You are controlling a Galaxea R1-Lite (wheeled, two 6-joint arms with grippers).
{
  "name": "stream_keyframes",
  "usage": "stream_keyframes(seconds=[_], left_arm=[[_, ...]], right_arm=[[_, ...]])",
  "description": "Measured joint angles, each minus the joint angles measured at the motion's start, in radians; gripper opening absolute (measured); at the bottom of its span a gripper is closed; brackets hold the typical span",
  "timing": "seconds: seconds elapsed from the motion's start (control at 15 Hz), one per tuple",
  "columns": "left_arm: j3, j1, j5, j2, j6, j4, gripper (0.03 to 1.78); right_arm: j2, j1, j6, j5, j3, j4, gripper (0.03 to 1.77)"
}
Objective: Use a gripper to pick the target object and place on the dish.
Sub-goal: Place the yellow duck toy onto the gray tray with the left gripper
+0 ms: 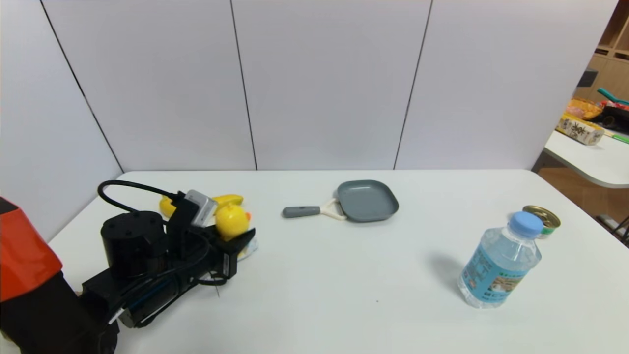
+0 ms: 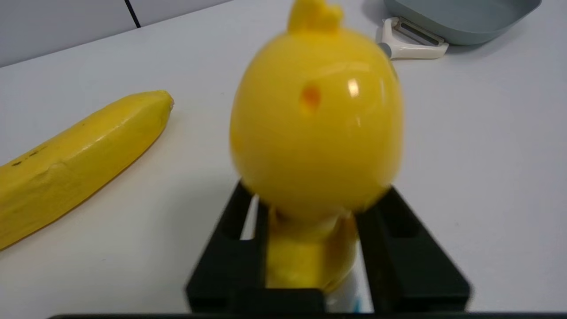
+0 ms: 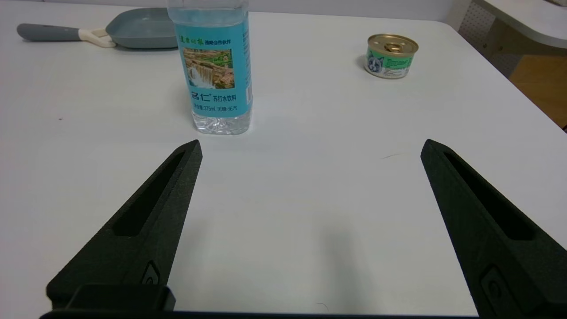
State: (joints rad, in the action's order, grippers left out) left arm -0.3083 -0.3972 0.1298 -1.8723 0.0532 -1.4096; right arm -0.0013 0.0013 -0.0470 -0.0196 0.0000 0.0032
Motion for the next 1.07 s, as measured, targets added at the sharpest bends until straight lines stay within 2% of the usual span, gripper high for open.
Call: stream_keyframes(seconds=[0.6,0.8,1.07], left_arm=[[-0.04,-0.002,0.001,0.05,0.0,0.008,0.43],[-0.142,-0.039,0.003,0.046,0.006,0.042,0.43],[-0.378,-0.13,0.006,-0.001,0.009,0.188,0.43]], right_arm=[[0.0,0.0,0.0,0.0,0.0,0.0,1.71],[0.0,0.0,0.0,0.0,0.0,0.0,1.71],[0.0,0.0,0.0,0.0,0.0,0.0,1.71]])
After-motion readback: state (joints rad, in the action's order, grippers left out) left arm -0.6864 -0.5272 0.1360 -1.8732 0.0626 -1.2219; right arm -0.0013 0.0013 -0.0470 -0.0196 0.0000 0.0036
